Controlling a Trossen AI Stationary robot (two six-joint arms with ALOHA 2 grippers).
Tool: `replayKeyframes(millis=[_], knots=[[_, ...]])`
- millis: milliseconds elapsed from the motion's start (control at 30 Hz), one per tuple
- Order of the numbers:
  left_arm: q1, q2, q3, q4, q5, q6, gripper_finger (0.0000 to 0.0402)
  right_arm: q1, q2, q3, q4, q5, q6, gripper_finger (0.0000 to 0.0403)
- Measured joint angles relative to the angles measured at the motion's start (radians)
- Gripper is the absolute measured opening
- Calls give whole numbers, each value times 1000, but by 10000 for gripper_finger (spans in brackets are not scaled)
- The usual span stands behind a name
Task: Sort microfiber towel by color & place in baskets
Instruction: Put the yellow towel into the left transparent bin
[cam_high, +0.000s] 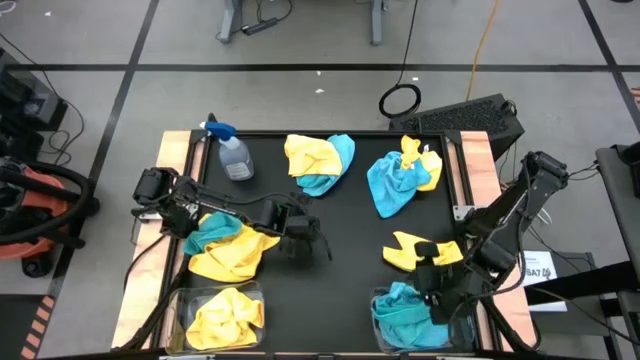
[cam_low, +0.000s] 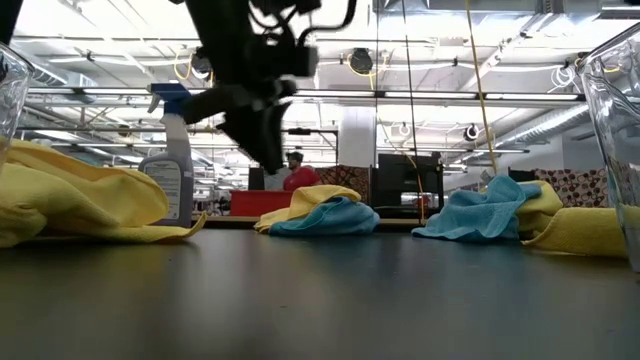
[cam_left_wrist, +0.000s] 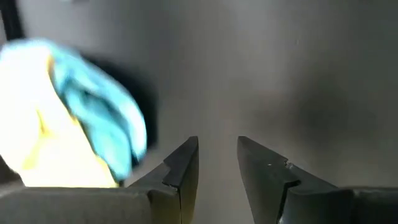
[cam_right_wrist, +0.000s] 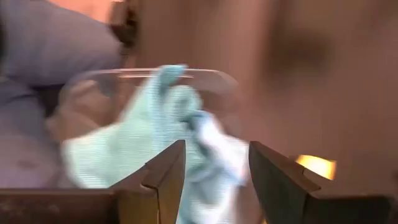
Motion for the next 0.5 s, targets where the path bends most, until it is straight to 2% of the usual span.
replayKeyframes(millis=[100,333,500], knots=[[11,0,0,-113,22,-72,124,-29,-1,0,-59,19,-46,169],[21,0,-6,-312,205,-247,156,-99,-1,0,-96,20,-158,169],[15,0,-45,-312,309,-294,177,-119,-1,0,-99,20,-221,169]])
